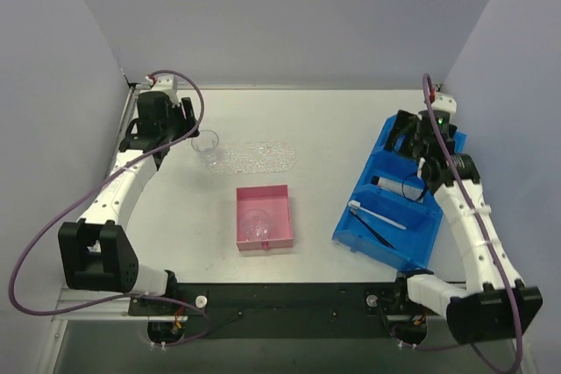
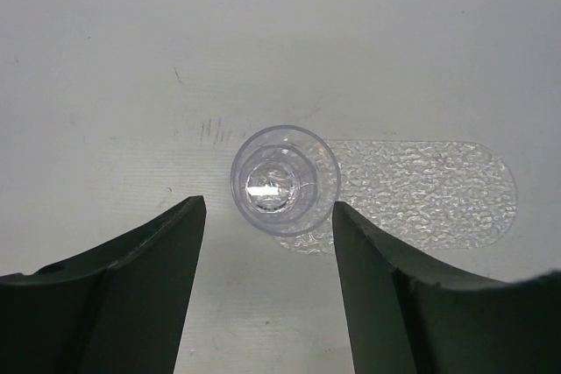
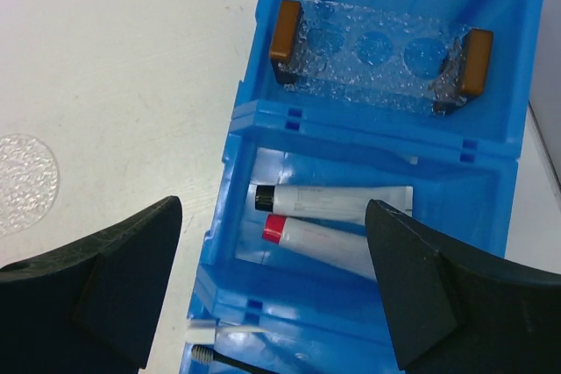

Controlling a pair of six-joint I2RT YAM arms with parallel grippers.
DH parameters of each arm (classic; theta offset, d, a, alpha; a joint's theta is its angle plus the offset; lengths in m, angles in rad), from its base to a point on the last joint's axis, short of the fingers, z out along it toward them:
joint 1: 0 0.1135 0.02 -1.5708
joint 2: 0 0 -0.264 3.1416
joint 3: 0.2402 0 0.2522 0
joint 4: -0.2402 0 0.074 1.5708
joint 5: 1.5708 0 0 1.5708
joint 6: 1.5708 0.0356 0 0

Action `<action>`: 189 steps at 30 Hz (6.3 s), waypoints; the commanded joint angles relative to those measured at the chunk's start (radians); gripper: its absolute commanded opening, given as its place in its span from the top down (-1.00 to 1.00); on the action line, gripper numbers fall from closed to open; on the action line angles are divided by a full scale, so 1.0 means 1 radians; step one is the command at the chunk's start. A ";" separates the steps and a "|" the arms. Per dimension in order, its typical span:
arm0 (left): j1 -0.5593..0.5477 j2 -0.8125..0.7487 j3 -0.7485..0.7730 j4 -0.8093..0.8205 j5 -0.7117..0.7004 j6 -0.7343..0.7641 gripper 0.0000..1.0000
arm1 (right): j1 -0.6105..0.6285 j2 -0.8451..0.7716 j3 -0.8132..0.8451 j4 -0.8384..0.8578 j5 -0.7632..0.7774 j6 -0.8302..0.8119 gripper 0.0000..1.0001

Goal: Prepare toiletry sets of a toothbrush and toothpaste on the tray

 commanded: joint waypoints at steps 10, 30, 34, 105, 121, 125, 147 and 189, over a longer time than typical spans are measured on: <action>-0.019 -0.156 -0.025 0.070 0.037 0.030 -0.40 | -0.097 0.616 0.497 -0.034 -0.060 -0.036 -0.43; -0.065 -0.153 -0.009 0.047 0.014 0.042 -0.40 | -0.146 0.940 0.602 -0.066 -0.029 0.027 -0.22; -0.065 -0.154 -0.007 0.044 0.012 0.044 -0.40 | -0.146 0.975 0.614 -0.066 -0.034 0.036 -0.20; -0.125 -0.294 -0.068 0.102 -0.066 0.070 -0.38 | 0.288 0.702 0.791 -0.196 -0.012 0.051 1.00; 0.004 -0.311 -0.070 0.096 -0.152 0.012 -0.39 | 0.541 1.071 1.073 -0.193 0.014 0.280 1.00; 0.012 -0.311 -0.065 0.092 -0.141 0.010 -0.39 | 0.575 1.139 1.119 -0.193 0.034 0.302 1.00; 0.032 -0.282 -0.047 0.075 -0.081 -0.002 -0.39 | 0.629 1.352 1.249 -0.190 0.085 0.349 1.00; 0.033 -0.280 -0.048 0.076 -0.058 -0.010 -0.39 | 0.656 1.444 1.282 -0.177 0.069 0.341 0.22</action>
